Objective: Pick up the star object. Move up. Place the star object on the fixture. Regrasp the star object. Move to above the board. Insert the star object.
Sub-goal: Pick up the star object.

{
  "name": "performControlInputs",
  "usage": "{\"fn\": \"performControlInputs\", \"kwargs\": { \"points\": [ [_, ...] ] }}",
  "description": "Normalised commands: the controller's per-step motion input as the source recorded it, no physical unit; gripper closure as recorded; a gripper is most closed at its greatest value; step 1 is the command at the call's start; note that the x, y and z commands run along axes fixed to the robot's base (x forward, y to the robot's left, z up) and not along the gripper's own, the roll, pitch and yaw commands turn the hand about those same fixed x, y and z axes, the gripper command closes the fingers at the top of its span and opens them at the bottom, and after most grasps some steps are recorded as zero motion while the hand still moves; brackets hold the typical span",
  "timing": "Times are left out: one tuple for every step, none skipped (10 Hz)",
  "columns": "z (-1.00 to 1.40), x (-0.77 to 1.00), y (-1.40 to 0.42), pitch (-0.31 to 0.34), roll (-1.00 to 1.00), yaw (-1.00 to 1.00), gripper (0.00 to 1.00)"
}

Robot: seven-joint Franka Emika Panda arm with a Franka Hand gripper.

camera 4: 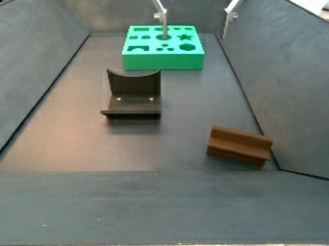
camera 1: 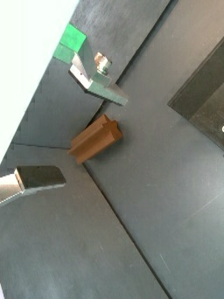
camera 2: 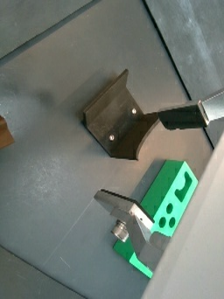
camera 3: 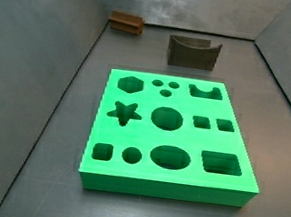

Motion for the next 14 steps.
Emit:
{"fn": "performControlInputs", "kwargs": {
  "points": [
    [-0.06, -0.27, -0.03, -0.087, 0.01, -0.13, 0.00],
    [0.00, -0.33, 0.04, -0.049, 0.03, -0.82, 0.00],
    [0.00, -0.06, 0.00, -0.004, 0.02, -0.99, 0.00],
    [0.00, -0.01, 0.00, 0.000, 0.01, -1.00, 0.00],
    [0.00, -0.05, 0.03, -0.004, 0.01, -0.90, 0.00],
    [-0.06, -0.01, 0.24, 0.000, 0.00, -0.71, 0.00],
    [-0.13, -0.01, 0.37, 0.000, 0.02, -0.58, 0.00],
    [-0.18, 0.00, 0.42, 0.000, 0.03, -0.53, 0.00],
    [-0.20, 0.00, 0.43, 0.003, 0.04, -0.52, 0.00],
    [-0.21, 0.00, 0.41, 0.014, 0.06, -0.53, 0.00],
    [-0.20, 0.00, 0.37, 0.011, 0.08, -0.57, 0.00],
    [-0.13, -0.05, 0.12, 0.000, 0.04, -0.84, 0.00],
    [-0.15, -0.06, 0.00, 0.000, 0.02, -1.00, 0.00],
    [-0.18, -0.05, 0.00, 0.000, 0.01, -1.00, 0.00]
  ]
}}
